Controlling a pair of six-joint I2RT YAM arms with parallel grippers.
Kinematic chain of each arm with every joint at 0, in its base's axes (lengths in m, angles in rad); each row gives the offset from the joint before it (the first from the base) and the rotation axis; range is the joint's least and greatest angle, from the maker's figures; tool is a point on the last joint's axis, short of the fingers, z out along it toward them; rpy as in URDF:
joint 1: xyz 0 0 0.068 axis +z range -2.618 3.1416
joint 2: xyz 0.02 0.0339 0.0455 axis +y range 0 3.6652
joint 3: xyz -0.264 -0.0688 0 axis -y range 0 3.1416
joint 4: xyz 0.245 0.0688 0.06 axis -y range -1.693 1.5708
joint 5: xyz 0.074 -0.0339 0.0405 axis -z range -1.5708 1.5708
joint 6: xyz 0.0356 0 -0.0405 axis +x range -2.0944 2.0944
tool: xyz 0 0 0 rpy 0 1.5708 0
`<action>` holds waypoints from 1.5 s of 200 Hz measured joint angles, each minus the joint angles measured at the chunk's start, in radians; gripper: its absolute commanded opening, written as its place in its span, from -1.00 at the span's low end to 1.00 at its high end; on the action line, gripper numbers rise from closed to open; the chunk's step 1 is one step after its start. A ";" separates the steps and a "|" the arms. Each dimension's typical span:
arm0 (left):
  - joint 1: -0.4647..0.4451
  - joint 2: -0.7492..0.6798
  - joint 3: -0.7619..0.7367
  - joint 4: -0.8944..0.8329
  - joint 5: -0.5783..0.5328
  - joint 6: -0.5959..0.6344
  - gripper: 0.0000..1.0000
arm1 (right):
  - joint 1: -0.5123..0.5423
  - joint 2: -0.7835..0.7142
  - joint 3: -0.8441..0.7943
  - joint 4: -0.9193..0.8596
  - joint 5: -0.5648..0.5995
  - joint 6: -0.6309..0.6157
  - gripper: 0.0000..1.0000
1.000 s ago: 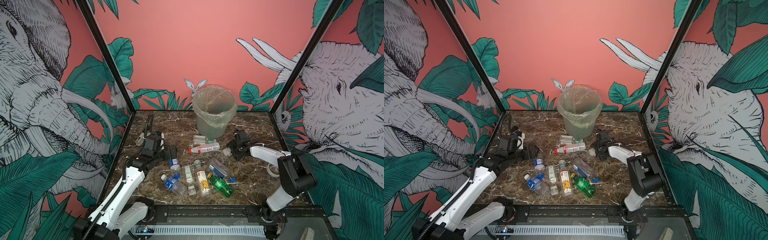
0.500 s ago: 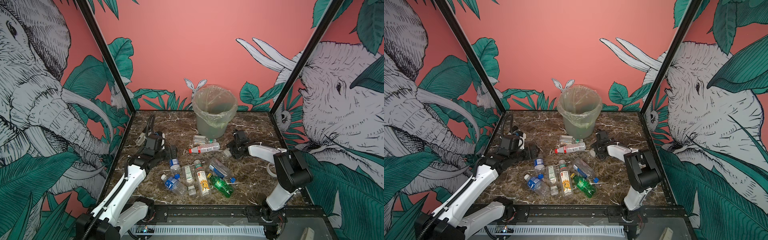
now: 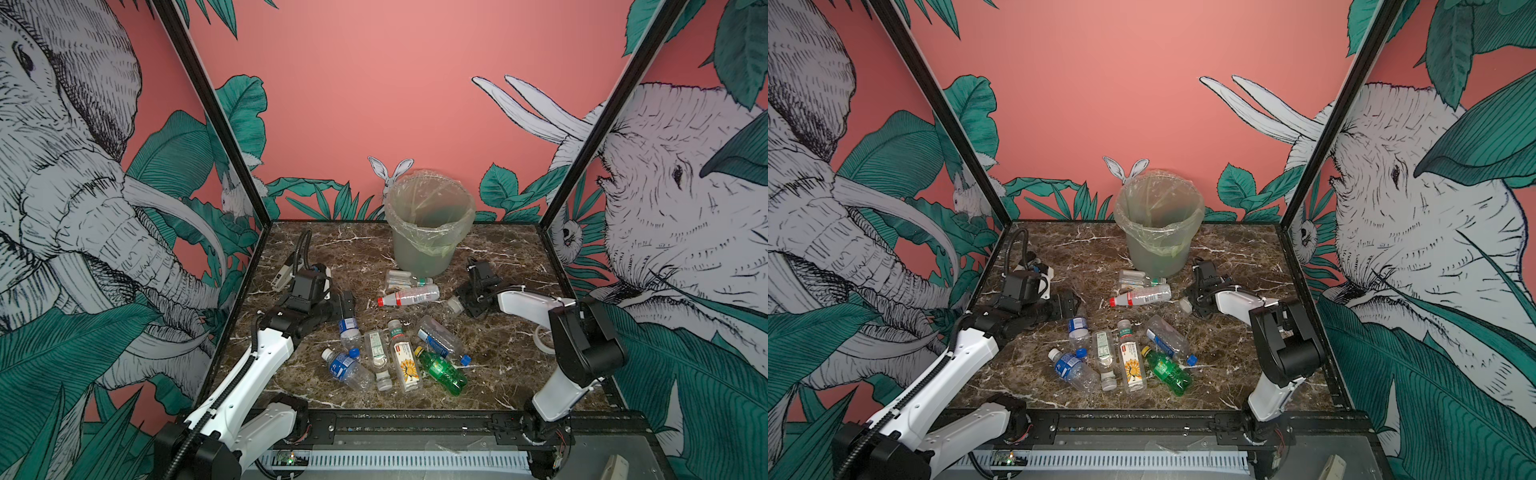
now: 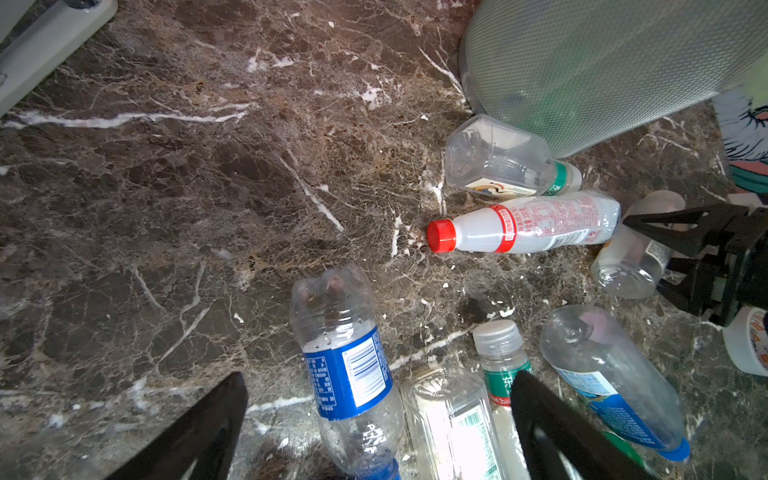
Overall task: Throw the plastic bottles in the bin
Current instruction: 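Lift the tea bottle with the right gripper toward the bin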
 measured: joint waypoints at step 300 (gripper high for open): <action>0.000 0.094 0.006 0.043 -0.033 -0.121 0.99 | -0.015 -0.487 -0.213 0.367 -0.305 -0.278 -0.13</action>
